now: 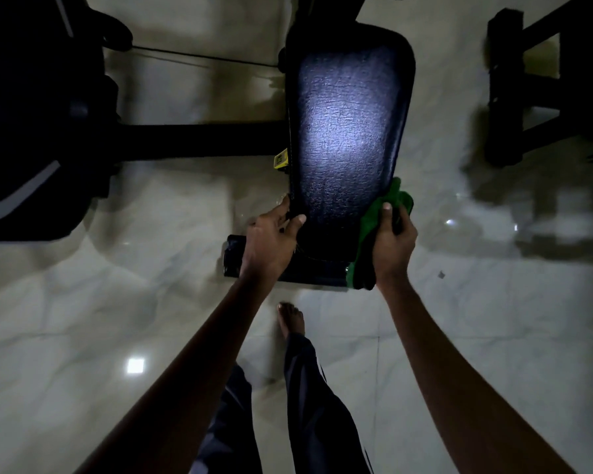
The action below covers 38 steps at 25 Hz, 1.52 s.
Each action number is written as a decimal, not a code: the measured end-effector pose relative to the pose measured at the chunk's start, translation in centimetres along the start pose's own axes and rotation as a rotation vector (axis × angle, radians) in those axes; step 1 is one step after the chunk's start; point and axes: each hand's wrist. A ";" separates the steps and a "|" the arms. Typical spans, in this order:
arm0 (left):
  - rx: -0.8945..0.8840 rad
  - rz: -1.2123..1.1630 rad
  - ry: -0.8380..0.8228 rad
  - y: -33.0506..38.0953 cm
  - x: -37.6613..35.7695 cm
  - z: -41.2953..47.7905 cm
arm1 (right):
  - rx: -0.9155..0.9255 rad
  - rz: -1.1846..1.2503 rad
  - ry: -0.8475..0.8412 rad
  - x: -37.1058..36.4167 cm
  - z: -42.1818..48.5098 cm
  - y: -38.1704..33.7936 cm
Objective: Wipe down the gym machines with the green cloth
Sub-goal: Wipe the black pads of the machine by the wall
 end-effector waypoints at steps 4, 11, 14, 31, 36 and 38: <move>-0.007 -0.017 0.019 -0.8 -0.4 0.1 | -0.056 0.144 -0.128 0.3 6.3 -2.4; 0.067 -0.045 0.035 -0.8 -0.3 0.3 | -0.056 0.003 -0.090 0.3 2.9 -2.0; 0.099 -0.085 0.016 -1.1 -0.1 0.8 | 0.009 -0.161 0.006 0.2 5.2 -4.6; 0.153 -0.109 0.212 -2.4 -1.8 -4.8 | 1.308 -1.328 -0.571 -4.2 1.7 -18.7; 0.160 -0.174 0.222 -2.7 -2.6 -4.5 | 1.635 -1.639 -0.606 -7.1 0.3 -18.7; 0.158 -0.170 0.236 -2.8 -2.9 -4.6 | 1.775 -1.740 -0.707 -7.7 -0.7 -18.5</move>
Point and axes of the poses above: each hand's wrist, its own z-axis towards the middle knuckle, its own x-axis out of the back of the hand, y = z × x, and after that the axes turned 11 degrees about -z, right-handed
